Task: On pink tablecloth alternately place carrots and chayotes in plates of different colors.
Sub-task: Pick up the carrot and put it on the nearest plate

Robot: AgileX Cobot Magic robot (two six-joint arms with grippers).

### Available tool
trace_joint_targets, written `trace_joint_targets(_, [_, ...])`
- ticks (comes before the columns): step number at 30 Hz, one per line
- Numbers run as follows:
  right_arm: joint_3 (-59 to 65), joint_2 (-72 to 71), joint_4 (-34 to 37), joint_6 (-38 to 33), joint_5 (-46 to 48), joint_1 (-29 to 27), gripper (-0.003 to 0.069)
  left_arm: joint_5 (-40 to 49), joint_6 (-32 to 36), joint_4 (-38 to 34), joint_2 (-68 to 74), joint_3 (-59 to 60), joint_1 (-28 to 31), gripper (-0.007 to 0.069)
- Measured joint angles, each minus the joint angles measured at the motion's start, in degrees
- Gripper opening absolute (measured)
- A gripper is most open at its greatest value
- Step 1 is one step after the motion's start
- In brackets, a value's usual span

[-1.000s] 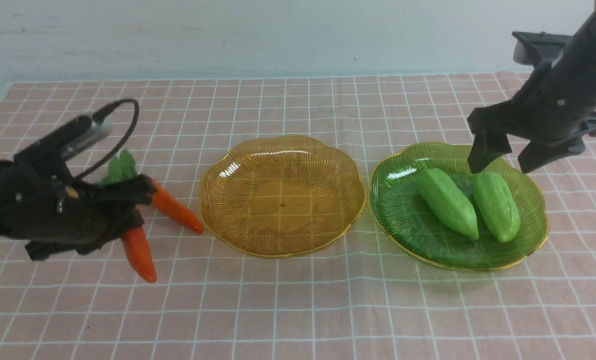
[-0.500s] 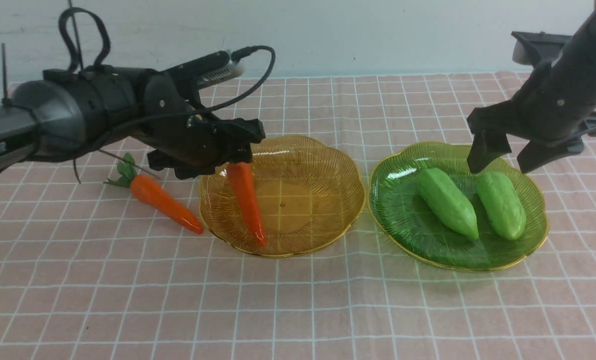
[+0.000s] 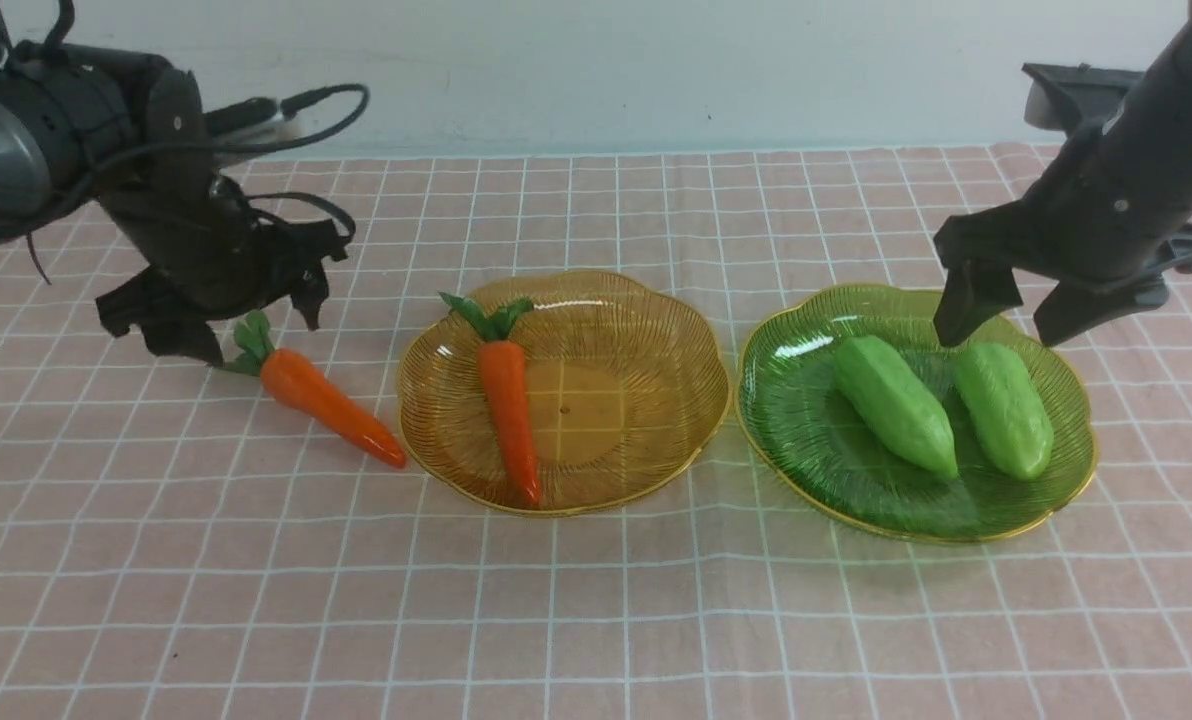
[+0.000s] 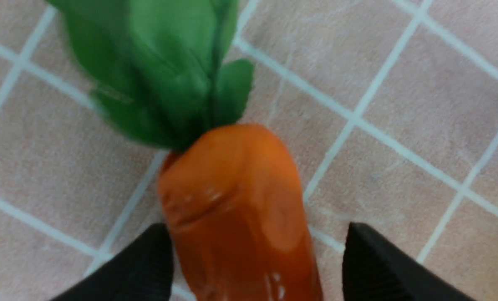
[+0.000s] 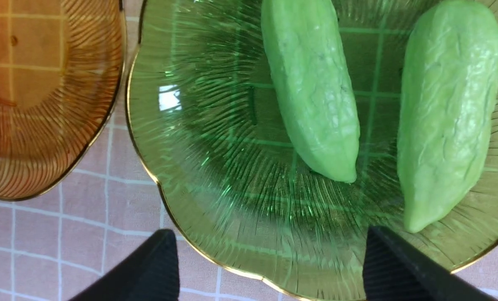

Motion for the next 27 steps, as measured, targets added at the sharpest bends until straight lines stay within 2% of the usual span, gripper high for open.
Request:
trace_joint_targets(4, [0.0,0.0,0.1,-0.1,0.0,0.0,0.0536,0.2,1.1,0.0,0.2,-0.2,0.0,0.0471])
trace_joint_targets(6, [0.0,0.0,0.2,-0.1,0.0,0.0,0.0536,0.8,3.5,0.1,0.2,-0.4,0.0,0.0418])
trace_joint_targets(10, [0.0,0.0,0.2,-0.1,0.0,0.0,0.0536,4.9,9.8,-0.2,-0.1,-2.6,0.0,0.0262])
trace_joint_targets(15, [0.0,0.0,1.1,-0.7,0.0,0.0,0.0491,12.0,17.3,-1.0,-3.3,-9.3,-0.3,0.0206])
trace_joint_targets(18, [0.0,0.0,2.7,-1.3,0.0,0.0,0.0422,15.9,22.1,-3.3,-5.8,-13.4,-1.3,0.0206])
trace_joint_targets(19, [0.0,-0.1,3.6,-1.9,0.0,0.0,0.0374,17.4,24.5,-5.3,-6.6,-15.1,-2.3,0.0206])
trace_joint_targets(20, [0.1,-0.2,4.6,-2.7,0.0,0.0,0.0295,18.1,26.4,-7.5,-6.9,-15.9,-3.7,0.0205])
trace_joint_targets(24, [4.5,-5.4,3.3,-5.8,-0.2,0.0,0.0062,17.3,30.0,-13.5,-4.8,-16.4,-10.1,0.0206])
trace_joint_targets(27, [13.1,-15.2,-1.6,-6.1,-0.2,0.0,-0.0005,14.9,32.4,-13.4,-2.0,-16.3,-16.0,0.0226])
